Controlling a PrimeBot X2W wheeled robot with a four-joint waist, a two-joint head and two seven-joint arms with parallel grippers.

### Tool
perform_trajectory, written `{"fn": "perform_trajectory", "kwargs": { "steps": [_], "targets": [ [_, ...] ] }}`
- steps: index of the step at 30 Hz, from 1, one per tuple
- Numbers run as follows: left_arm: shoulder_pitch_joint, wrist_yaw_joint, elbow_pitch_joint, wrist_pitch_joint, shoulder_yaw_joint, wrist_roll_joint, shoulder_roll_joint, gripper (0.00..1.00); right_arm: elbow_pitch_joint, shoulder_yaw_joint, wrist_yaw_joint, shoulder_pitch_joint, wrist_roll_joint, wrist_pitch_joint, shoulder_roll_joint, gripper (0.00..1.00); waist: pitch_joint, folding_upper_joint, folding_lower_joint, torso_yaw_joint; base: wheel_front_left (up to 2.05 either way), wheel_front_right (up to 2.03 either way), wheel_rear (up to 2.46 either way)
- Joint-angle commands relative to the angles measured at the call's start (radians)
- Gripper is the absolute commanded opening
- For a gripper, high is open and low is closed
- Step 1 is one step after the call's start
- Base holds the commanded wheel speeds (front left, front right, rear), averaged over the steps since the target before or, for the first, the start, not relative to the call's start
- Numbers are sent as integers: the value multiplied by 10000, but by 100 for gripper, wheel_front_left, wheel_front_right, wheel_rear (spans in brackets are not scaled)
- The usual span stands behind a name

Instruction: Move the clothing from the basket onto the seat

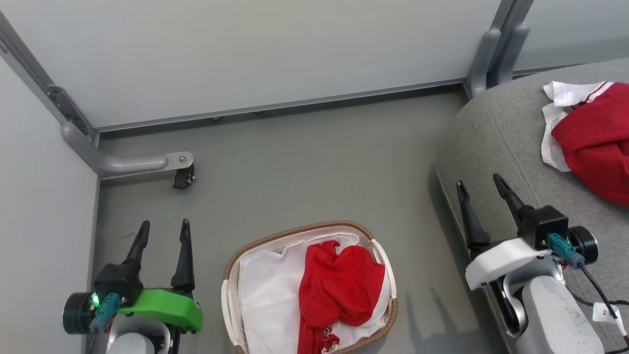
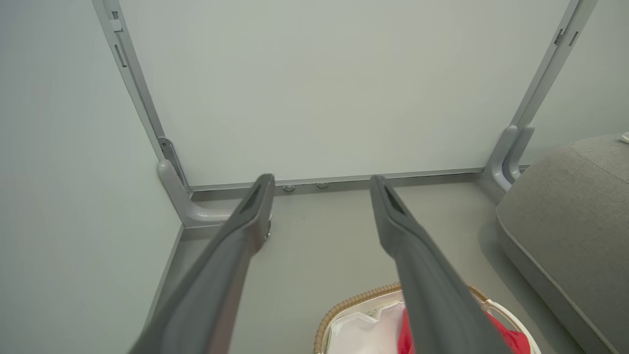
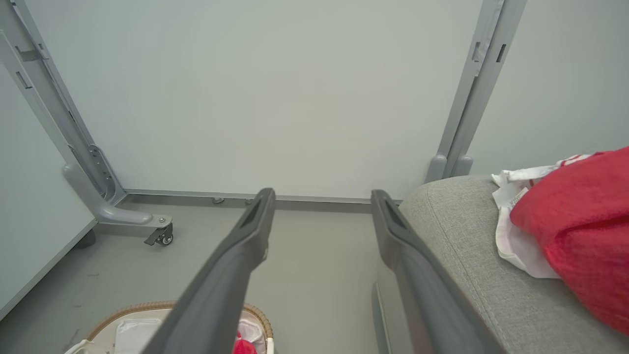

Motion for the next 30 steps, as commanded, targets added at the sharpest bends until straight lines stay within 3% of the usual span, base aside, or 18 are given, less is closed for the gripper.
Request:
{"fn": "perform_trajectory", "kwargs": {
  "steps": [1, 13, 30],
  "targets": [
    [-321, 3, -12, -7, -133, -93, 142, 100, -88, 91, -14, -254, -47, -46, -16, 100, 388, 0, 1, -196, 0, 0, 0],
    [-2184, 3, 334, -9, -1650, -927, 594, 100, -924, 780, -14, -1633, 345, -47, 6, 100, 2683, 0, 1, -1047, 0, 0, 0],
    [-5124, 3, 1491, -7, -3680, -2042, 1694, 100, -2113, 1694, -14, -2623, 716, -47, 17, 100, 5703, 0, 1, -2300, 0, 0, 0]
  ]
}}
